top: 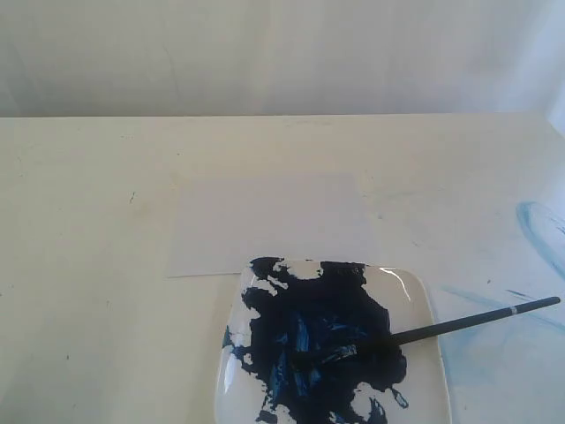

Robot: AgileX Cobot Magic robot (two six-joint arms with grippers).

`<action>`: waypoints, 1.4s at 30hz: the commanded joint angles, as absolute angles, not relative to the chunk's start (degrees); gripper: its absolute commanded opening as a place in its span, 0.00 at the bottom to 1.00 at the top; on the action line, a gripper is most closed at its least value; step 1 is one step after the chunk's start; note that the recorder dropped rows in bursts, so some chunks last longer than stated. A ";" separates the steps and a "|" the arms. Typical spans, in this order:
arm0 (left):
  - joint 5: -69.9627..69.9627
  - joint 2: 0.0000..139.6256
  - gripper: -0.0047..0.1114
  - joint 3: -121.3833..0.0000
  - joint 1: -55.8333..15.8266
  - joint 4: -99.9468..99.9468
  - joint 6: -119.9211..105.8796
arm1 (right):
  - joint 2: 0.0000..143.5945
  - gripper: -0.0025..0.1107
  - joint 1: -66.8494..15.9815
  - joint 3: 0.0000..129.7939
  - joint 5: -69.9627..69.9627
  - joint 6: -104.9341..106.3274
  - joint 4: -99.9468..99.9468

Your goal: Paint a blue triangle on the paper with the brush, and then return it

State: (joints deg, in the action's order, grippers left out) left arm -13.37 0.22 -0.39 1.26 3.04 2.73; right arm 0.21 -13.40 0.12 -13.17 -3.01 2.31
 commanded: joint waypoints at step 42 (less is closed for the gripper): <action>-13.25 0.00 0.04 0.00 1.34 3.30 2.71 | 0.30 0.02 -13.66 3.57 -2.13 -33.70 1.98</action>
